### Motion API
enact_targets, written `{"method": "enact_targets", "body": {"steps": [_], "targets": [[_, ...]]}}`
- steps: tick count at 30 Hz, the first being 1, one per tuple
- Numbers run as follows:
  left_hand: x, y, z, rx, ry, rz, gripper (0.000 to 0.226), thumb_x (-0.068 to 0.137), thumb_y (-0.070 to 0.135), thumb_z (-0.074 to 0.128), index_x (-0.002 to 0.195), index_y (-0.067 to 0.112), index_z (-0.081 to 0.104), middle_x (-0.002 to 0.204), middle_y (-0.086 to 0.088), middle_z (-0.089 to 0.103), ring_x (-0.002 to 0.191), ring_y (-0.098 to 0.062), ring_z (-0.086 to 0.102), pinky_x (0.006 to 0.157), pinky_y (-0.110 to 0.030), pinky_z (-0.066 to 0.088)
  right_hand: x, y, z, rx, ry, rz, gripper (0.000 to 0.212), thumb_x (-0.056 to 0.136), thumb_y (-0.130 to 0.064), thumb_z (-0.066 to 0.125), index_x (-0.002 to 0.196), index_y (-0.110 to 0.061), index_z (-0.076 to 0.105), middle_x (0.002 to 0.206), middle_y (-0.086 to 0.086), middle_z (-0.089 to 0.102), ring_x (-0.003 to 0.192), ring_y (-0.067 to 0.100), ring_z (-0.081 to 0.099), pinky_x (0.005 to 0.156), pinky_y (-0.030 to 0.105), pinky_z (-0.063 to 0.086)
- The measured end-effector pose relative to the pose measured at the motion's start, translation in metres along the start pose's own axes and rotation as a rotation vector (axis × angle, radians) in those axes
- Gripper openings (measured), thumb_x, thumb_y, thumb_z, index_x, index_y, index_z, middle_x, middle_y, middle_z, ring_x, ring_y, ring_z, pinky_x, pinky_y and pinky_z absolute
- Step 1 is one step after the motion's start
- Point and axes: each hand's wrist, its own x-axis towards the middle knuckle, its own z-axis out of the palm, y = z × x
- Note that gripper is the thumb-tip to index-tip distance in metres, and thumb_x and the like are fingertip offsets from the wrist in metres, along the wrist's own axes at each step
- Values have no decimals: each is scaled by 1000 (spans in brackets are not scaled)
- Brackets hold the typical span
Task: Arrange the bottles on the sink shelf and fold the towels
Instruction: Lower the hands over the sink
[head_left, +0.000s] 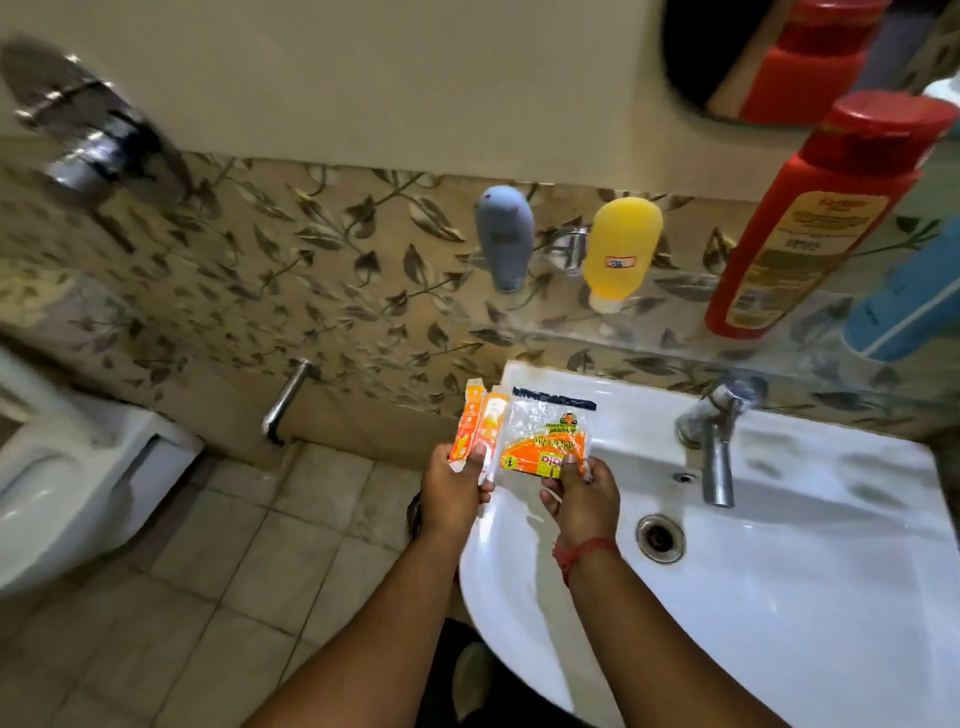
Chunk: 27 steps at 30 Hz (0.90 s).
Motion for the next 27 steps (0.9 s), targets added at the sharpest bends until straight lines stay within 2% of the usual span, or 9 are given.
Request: {"method": "enact_targets", "body": {"steps": [3, 7, 11, 15, 18, 21, 25, 27], "targets": [[-4, -6, -42, -59, 129, 10, 25, 98, 32, 65, 98, 8, 57, 71, -4, 64, 48, -7, 54, 46, -24, 46, -23, 22, 32, -39, -110, -5, 17, 101, -20, 55, 85, -17, 57, 76, 2, 60, 65, 14, 60, 61, 28, 55], [3, -15, -105, -56, 242, 27, 27, 102, 39, 53, 93, 15, 53, 65, -1, 59, 47, -8, 51, 47, -25, 42, -51, 57, 73, -108, -189, -1, 24, 102, -19, 55, 79, -14, 48, 73, 5, 53, 65, 16, 60, 55, 23, 56], [29, -39, -162, -6, 292, -26, 34, 105, 43, 45, 97, 11, 52, 69, -9, 57, 47, -9, 48, 47, -25, 41, -64, 106, 112, -166, -187, 58, 14, 101, -19, 55, 90, -11, 57, 75, 8, 62, 63, 16, 61, 50, 20, 54], [70, -84, -197, 12, 283, -107, 28, 107, 38, 42, 98, 12, 52, 79, -12, 57, 52, -11, 49, 46, -23, 40, -48, 167, 145, -120, -83, 138, 8, 102, -13, 53, 95, -8, 52, 71, 6, 53, 56, 12, 52, 45, 18, 50], [109, -136, -209, 33, 229, -187, 25, 108, 34, 42, 102, 11, 51, 82, -11, 58, 52, -9, 52, 44, -22, 42, -15, 225, 151, -120, 53, 177, 7, 102, -12, 51, 96, -9, 50, 71, 5, 53, 57, 12, 52, 44, 18, 49], [144, -191, -206, 55, 178, -274, 23, 108, 27, 42, 110, 6, 49, 86, -15, 59, 55, -15, 54, 45, -23, 47, 25, 280, 141, -132, 160, 206, 6, 102, -12, 50, 98, -9, 51, 72, 6, 56, 58, 13, 53, 42, 17, 49], [181, -262, -187, 41, 67, -363, 19, 108, 22, 43, 115, 6, 49, 90, -14, 61, 61, -21, 59, 59, -34, 53, 83, 351, 127, -144, 292, 250, 5, 103, -15, 49, 105, -12, 54, 72, 4, 54, 57, 13, 50, 42, 16, 46], [200, -300, -174, 48, 25, -402, 17, 107, 21, 44, 116, 7, 49, 95, -14, 64, 66, -24, 63, 66, -39, 56, 115, 384, 123, -179, 358, 271, 13, 103, -19, 50, 114, -13, 54, 75, 6, 57, 59, 14, 53, 47, 21, 50]]}}
